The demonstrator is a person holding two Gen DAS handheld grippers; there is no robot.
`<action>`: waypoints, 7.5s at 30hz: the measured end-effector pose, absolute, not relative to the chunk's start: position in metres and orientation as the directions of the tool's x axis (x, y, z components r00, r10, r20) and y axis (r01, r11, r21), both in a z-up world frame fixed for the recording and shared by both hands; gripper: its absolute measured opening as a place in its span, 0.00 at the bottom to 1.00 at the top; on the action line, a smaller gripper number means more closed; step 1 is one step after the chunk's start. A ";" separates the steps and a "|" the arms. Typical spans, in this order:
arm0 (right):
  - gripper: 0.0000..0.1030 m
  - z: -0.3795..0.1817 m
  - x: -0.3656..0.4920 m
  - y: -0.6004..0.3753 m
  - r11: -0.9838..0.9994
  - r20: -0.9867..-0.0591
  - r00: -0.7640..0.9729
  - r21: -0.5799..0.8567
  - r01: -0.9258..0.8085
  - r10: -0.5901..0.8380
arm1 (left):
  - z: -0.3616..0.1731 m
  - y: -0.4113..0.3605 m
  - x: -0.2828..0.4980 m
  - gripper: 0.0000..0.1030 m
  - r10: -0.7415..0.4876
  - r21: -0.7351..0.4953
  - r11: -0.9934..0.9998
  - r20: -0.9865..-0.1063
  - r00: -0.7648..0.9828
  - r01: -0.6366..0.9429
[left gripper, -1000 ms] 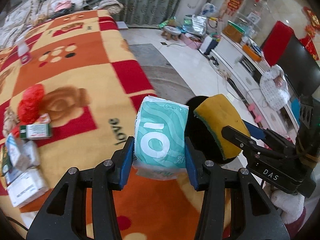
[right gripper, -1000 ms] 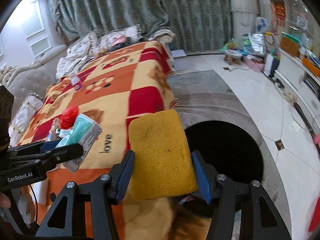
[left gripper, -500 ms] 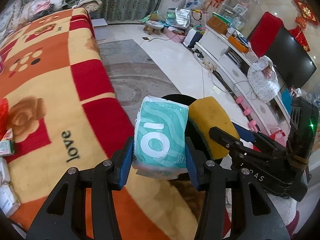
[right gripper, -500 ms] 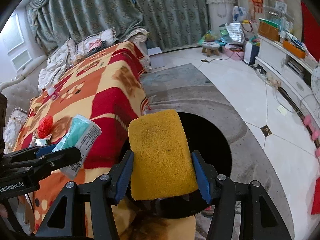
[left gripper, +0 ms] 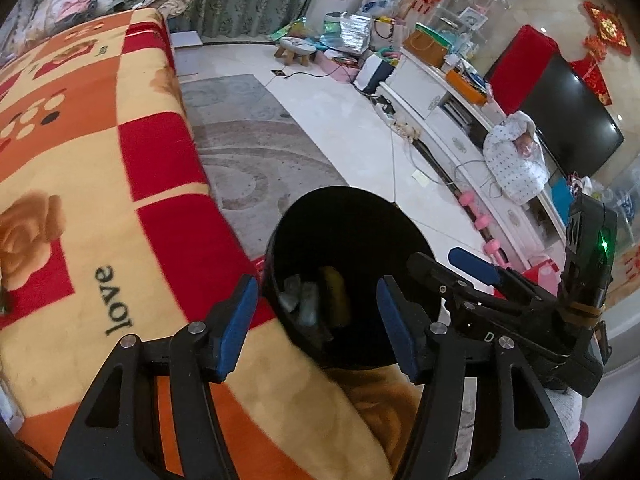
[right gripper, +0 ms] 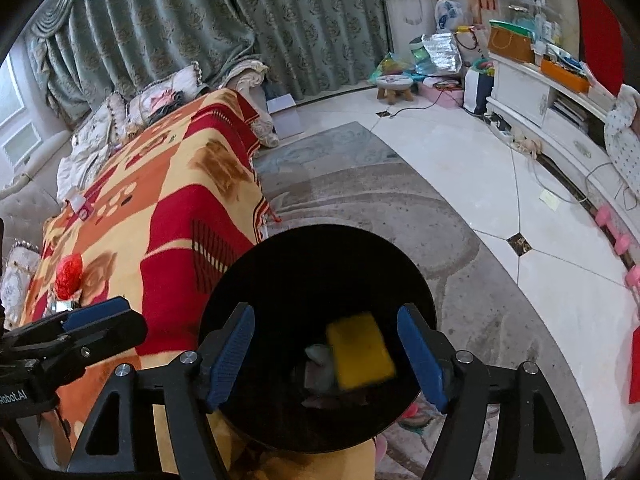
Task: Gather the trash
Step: 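Carry sponge and tissue pack over the black bin and release both, then return both open tools to the items on the blanket, then grasp the beige cloth with the left tool while the right grasps the Tobrex box, then carry the beige cloth and Tobrex box toward the black bin, then open both tools over the black bin to drop cloth and box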
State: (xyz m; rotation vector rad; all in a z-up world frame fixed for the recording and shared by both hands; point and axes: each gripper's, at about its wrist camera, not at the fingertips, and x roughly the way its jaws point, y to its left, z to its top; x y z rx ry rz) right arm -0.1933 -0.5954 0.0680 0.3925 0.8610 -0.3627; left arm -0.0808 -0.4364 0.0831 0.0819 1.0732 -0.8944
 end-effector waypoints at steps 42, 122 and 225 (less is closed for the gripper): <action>0.71 0.078 -0.111 -0.391 0.980 -0.780 0.614 0.194 0.055 0.120 | 0.094 -0.203 -0.065 0.59 -0.315 -0.137 0.921 -0.815 0.487 0.365; 0.27 0.092 -0.062 -0.270 0.935 -0.748 0.575 0.183 -0.303 0.333 | 0.105 -0.134 -0.039 0.14 -0.320 -0.166 0.933 -0.790 0.523 0.320; 0.27 0.031 -0.174 -0.579 0.920 -0.831 0.556 0.221 0.324 0.004 | 0.056 -0.464 -0.069 0.20 -0.583 -0.369 0.655 -0.802 0.130 0.659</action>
